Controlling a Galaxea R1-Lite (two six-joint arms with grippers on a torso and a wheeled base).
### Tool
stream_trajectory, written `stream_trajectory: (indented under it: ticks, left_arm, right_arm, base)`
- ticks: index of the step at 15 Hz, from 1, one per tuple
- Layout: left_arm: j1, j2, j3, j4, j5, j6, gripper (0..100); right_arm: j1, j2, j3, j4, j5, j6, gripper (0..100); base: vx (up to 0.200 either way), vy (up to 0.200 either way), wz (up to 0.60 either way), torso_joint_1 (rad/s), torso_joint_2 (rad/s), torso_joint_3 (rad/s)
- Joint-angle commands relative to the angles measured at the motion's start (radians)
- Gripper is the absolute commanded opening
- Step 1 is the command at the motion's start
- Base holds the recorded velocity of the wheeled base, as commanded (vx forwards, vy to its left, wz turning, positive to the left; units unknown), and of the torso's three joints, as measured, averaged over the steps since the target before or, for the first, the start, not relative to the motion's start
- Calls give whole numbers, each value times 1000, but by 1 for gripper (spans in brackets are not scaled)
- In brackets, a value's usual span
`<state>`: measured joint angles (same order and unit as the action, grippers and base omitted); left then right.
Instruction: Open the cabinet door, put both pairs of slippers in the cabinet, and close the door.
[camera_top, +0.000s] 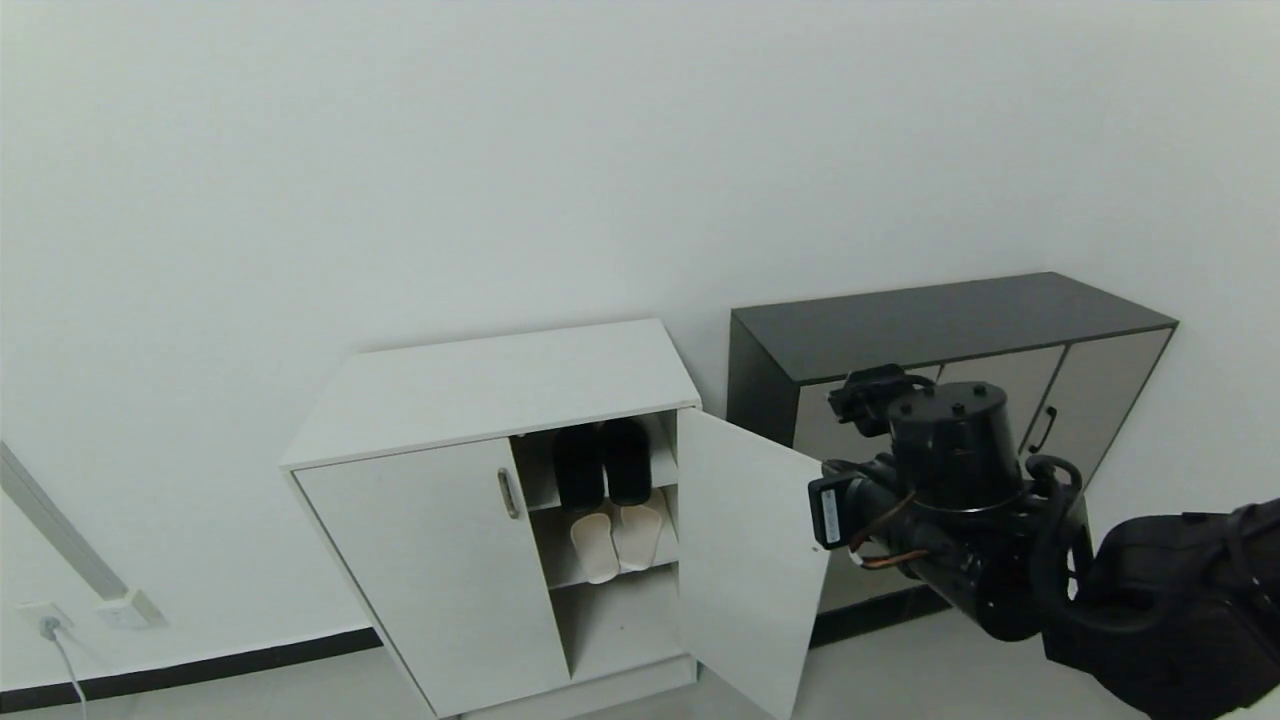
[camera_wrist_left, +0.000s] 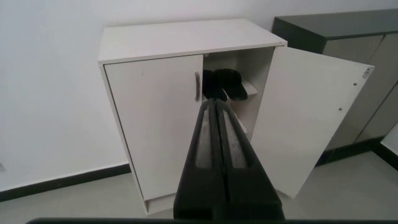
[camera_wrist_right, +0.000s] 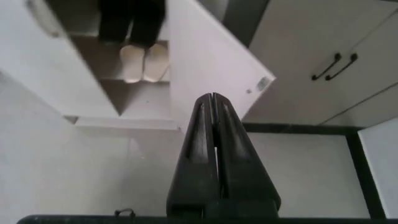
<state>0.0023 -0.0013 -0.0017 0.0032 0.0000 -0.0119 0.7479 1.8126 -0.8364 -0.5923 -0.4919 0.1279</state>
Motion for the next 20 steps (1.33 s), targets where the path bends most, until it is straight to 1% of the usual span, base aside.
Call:
stream_trajectory:
  ticks: [1, 2, 3, 8, 13, 20]
  left_arm:
    - [1, 1, 0, 0, 0, 0, 0]
    - [1, 1, 0, 0, 0, -2, 0]
    - [1, 1, 0, 0, 0, -3, 0]
    - [1, 1, 0, 0, 0, -3, 0]
    - [-1, 1, 0, 0, 0, -3, 0]
    - [1, 1, 0, 0, 0, -3, 0]
  right_arm:
    - [-65, 80, -63, -1, 35, -1, 0]
    - [-84, 99, -90, -1, 55, -1, 0]
    - [-119, 140, -144, -1, 96, -1, 0]
    - [-220, 280, -313, 3, 191, -1, 0]
    - [-274, 337, -357, 3, 234, 1, 0]
    - [-301, 416, -392, 0, 236, 9, 0]
  base:
    - [0, 0, 0, 0, 0, 0]
    - [0, 0, 0, 0, 0, 0]
    - [0, 0, 0, 0, 0, 0]
    - [0, 0, 0, 0, 0, 0]
    - [0, 0, 0, 0, 0, 0]
    - [0, 0, 0, 0, 0, 0]
